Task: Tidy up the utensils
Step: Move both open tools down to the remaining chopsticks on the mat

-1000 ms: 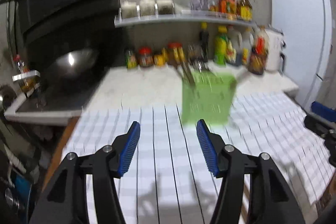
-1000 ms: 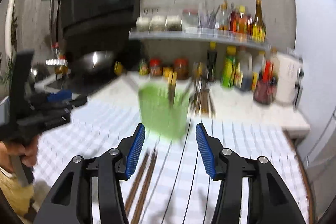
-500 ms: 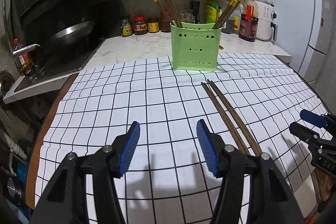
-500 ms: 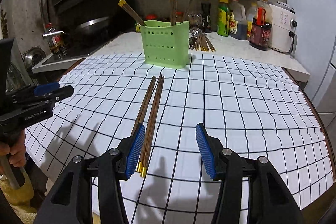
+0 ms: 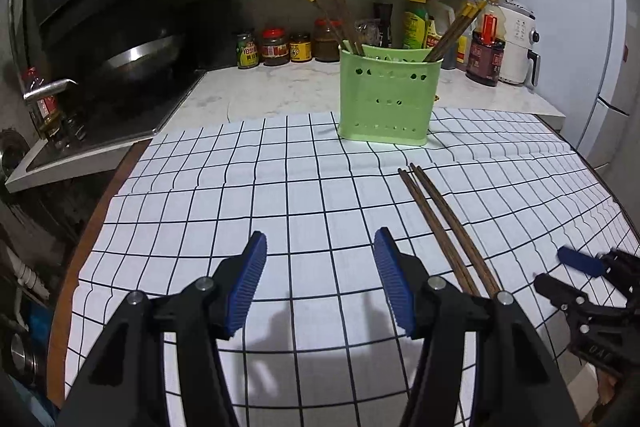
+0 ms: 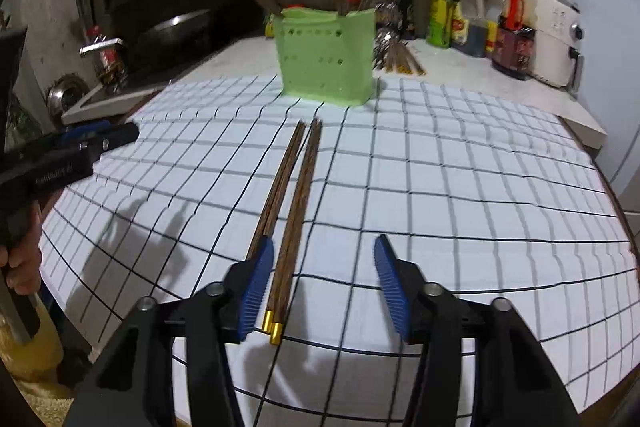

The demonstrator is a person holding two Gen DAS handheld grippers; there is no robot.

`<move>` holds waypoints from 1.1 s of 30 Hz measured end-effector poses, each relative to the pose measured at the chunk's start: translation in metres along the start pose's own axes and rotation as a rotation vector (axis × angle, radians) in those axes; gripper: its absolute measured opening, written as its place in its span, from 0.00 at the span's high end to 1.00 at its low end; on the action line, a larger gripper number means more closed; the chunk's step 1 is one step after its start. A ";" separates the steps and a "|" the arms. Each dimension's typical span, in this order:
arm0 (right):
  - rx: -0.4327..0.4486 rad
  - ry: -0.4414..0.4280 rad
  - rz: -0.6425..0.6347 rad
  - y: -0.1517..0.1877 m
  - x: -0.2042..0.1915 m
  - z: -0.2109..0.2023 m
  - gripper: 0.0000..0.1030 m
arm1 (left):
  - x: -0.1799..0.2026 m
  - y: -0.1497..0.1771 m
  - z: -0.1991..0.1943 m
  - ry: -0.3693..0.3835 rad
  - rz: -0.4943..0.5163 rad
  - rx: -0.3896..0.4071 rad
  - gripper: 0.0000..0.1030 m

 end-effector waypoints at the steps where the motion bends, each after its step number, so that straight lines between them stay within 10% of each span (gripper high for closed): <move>1: -0.014 -0.010 -0.002 0.001 -0.002 0.005 0.63 | -0.001 0.000 0.003 0.004 -0.006 -0.008 0.46; 16: -0.088 -0.001 -0.073 0.003 -0.019 0.039 0.76 | -0.014 0.007 0.030 0.021 -0.038 -0.096 0.46; 19: -0.080 0.008 -0.073 0.004 -0.015 0.038 0.92 | -0.006 0.014 0.038 0.065 -0.029 -0.140 0.46; 33: -0.090 0.050 0.007 0.026 0.037 0.022 0.93 | 0.061 0.030 0.073 0.255 -0.014 -0.292 0.46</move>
Point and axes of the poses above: each gripper's, at about its wrist camera, not at the fingertips, and z roughly the way its jaws point, x to its right, y to its underside, the point moved 1 cm from there along z, roughly the way its jaws point, and after that the axes turned 10 degrees about y, right-handed, at the moved point
